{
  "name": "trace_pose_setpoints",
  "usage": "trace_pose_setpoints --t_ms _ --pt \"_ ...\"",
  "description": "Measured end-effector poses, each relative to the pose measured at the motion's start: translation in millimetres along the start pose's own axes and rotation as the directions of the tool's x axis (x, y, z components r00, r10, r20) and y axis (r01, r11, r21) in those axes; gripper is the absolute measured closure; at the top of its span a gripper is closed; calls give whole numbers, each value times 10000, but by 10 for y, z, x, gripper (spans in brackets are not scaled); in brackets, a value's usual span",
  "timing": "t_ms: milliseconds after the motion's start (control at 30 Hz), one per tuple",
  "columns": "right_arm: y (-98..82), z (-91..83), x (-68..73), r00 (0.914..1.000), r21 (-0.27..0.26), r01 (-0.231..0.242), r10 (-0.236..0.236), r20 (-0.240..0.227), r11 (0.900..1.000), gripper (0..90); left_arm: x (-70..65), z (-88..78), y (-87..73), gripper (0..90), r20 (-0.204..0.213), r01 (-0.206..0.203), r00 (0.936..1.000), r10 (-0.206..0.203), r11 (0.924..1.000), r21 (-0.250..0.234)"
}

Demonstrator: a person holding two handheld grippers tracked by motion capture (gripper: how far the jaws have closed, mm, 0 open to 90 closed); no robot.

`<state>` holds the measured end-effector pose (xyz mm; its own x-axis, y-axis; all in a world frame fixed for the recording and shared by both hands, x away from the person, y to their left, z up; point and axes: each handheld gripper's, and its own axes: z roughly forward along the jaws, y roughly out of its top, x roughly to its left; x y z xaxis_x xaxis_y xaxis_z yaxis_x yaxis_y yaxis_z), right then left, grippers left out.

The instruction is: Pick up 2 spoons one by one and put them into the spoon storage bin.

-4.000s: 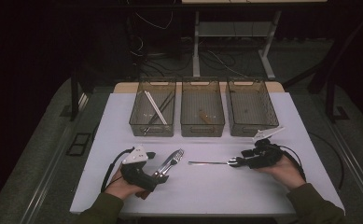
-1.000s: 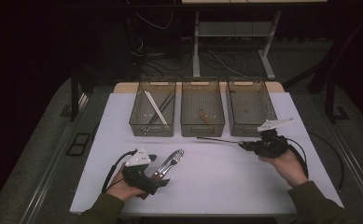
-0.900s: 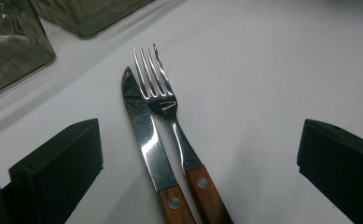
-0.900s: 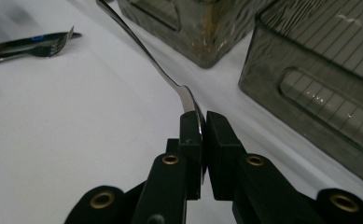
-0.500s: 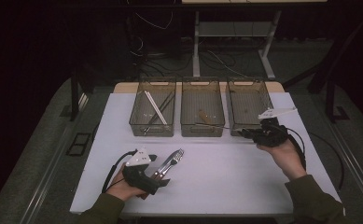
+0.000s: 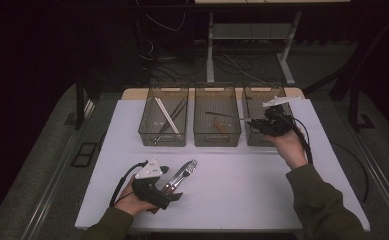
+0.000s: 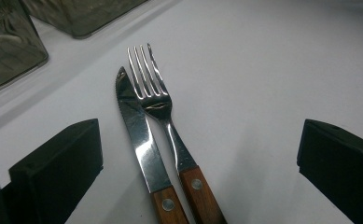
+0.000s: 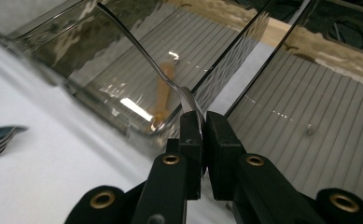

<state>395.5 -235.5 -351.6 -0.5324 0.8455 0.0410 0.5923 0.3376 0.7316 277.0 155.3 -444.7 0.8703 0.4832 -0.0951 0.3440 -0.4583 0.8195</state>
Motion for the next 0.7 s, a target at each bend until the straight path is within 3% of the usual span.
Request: trace_pose_setpoints --t_ms 433,700 --pt "269 422 -24 9976 417 -640 629 281 9971 854 -11 5 4 0 39 62 10000 -61 9999 -87" --pt "393 612 32 9971 700 -612 578 494 9957 854 -12 5 8 0 69 7 10000 -7 10000 -98"
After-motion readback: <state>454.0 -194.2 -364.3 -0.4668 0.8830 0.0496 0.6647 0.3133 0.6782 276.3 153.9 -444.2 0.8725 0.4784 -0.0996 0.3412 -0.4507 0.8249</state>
